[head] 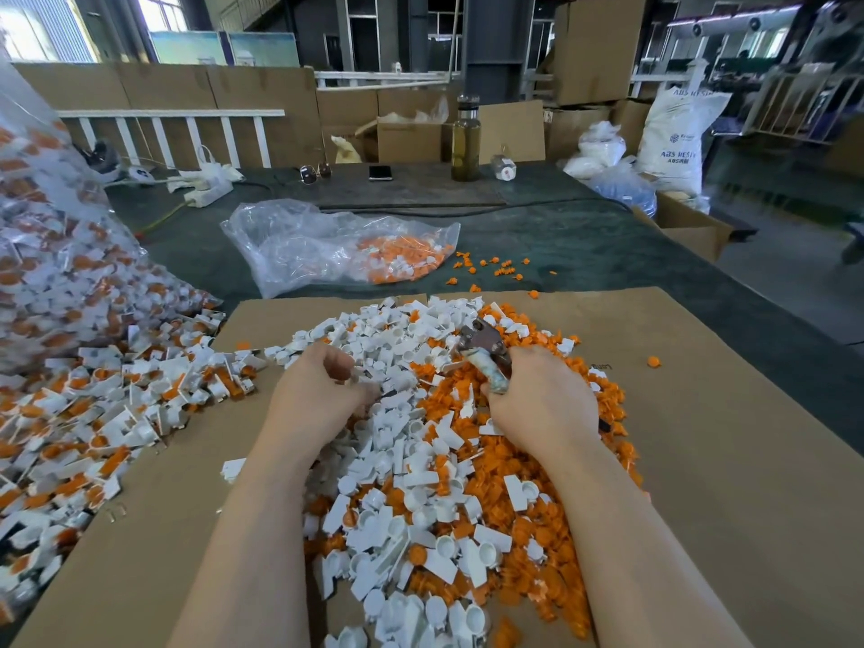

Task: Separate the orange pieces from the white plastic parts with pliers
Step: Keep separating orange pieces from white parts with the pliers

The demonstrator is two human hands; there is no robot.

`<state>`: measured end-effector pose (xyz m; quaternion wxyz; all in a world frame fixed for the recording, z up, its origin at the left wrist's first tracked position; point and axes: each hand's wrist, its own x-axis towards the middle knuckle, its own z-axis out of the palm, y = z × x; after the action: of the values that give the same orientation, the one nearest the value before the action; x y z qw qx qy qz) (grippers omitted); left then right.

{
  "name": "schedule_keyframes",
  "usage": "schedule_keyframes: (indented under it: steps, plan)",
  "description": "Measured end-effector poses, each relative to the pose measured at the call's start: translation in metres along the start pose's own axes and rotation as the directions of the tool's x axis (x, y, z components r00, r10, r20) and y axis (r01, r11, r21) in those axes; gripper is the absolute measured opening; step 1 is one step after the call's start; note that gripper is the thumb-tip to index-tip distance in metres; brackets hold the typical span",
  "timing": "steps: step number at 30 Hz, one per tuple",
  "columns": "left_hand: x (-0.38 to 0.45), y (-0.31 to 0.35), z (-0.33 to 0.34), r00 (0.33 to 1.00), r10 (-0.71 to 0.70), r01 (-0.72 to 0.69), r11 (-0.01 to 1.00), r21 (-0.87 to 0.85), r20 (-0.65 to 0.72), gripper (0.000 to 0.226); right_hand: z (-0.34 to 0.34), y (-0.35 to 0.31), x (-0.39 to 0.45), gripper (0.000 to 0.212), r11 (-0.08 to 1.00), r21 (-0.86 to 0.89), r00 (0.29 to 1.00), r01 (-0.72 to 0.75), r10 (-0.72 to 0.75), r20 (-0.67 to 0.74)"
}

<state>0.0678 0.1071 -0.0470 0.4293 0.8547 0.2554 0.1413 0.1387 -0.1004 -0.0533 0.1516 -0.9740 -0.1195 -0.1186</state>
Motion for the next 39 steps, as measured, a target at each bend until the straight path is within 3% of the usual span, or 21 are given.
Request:
schedule_keyframes:
  steps: [3, 8, 16, 21, 25, 29, 34, 39]
  plan:
    - [0.003, -0.002, -0.001, 0.996, -0.002, 0.013, 0.992, 0.127, -0.087, 0.011, -0.001, 0.000, -0.001, 0.030, 1.000, -0.013, 1.000, -0.002, 0.002, 0.011]
    - [0.005, -0.004, 0.002, 0.998, -0.064, 0.060, 0.912, 0.405, -0.003, 0.041, -0.001, 0.001, -0.001, 0.028, 1.000, -0.020, 1.000, 0.014, -0.013, 0.026]
    - [0.000, 0.001, 0.002, 0.999, -0.034, 0.037, 0.939, 0.342, -0.014, 0.035, -0.001, 0.001, 0.001, 0.019, 0.999, 0.045, 0.997, 0.004, -0.008, 0.076]
    - [0.000, 0.000, 0.005, 0.997, 0.055, -0.071, 0.932, 0.356, 0.055, 0.043, -0.007, 0.006, 0.002, 0.013, 0.993, 0.100, 0.997, -0.061, 0.057, 0.044]
    - [0.001, 0.000, 0.007, 0.991, 0.123, -0.131, 0.943, 0.307, 0.048, 0.019, -0.010, 0.011, 0.003, 0.011, 0.991, 0.108, 0.997, -0.079, 0.076, 0.033]
    - [0.000, 0.003, 0.008, 0.994, 0.106, -0.109, 0.964, 0.243, 0.029, 0.002, -0.010, 0.007, 0.002, 0.020, 0.992, 0.124, 0.995, -0.003, -0.010, 0.100]
    - [0.000, 0.003, 0.009, 0.995, 0.099, -0.097, 0.965, 0.244, 0.007, 0.008, -0.005, -0.001, 0.000, 0.018, 0.995, 0.059, 0.983, 0.080, -0.088, 0.158]
    - [-0.003, 0.008, 0.012, 0.995, 0.097, -0.102, 0.950, 0.295, 0.033, 0.033, -0.003, -0.004, 0.000, 0.022, 0.995, 0.014, 0.978, 0.103, -0.104, 0.179]
